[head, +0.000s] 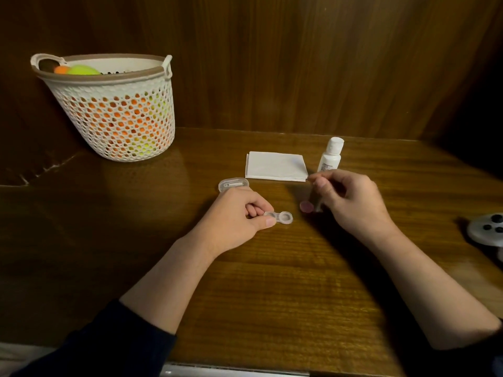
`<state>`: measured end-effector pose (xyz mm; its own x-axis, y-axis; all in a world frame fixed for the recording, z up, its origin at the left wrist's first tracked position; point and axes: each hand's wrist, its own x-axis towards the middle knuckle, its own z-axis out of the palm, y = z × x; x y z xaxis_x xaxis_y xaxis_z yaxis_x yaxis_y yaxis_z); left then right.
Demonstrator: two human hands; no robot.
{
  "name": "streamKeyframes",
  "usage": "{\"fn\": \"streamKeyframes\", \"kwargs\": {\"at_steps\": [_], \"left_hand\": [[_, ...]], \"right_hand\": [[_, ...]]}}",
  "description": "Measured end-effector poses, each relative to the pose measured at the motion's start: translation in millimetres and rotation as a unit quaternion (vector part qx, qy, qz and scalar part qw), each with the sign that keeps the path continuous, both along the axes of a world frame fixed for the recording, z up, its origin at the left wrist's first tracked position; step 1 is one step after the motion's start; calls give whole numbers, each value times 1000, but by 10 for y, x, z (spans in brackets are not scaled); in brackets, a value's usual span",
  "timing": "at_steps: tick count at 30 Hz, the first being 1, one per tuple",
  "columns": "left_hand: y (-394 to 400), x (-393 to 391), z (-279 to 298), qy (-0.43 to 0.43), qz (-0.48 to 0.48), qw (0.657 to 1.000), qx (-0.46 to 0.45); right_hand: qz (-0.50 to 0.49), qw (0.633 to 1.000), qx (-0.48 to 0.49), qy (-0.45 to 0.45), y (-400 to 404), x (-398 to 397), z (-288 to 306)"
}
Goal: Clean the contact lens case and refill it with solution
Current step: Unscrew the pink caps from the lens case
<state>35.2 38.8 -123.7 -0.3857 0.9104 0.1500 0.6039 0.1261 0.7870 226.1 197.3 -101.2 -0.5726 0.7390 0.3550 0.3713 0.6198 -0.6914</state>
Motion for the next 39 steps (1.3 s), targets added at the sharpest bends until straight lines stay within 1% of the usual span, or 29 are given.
{"fn": "streamKeyframes", "kwargs": {"at_steps": [3,8,13,15,16,18,20,23,25,27,29,34,39], "left_hand": [[-5,1,1,2,-2,1000,4],[-15,9,3,2,-5,1000,11],[-8,5,-1,1,-2,1000,9],[-5,6,-4,4,-2,1000,9],[-5,6,-8,4,-2,1000,8],[-7,0,-13,3,-3,1000,8],[-11,-7,-13,2,-5,1000,7],[-12,-17,-8,10,-10,1000,5],[-14,-17,0,20,-11,1000,5],[-14,-20,-4,26,-9,1000,11],[-15,-24,-13,27,-8,999,14],[-26,-28,-17,30,-8,999,16],[-83,-29,17,29,-15,999,21]], "right_hand": [[-42,999,8,-15,51,15,-56],[-79,995,-18,-63,121,15,-103],[-88,986,-42,-137,130,1,-108],[-87,984,-54,-146,102,-8,-76],[-85,986,-58,-135,89,-7,-62],[-64,993,-56,-85,46,3,-27],[-3,998,-27,-49,-16,17,2],[98,990,39,-88,-139,3,-10],[127,980,84,-125,-193,-35,-43],[133,971,117,-159,-210,-68,-71],[128,970,118,-169,-206,-81,-90],[118,978,95,-145,-180,-85,-142],[128,981,63,-132,-192,-87,-132]]}}
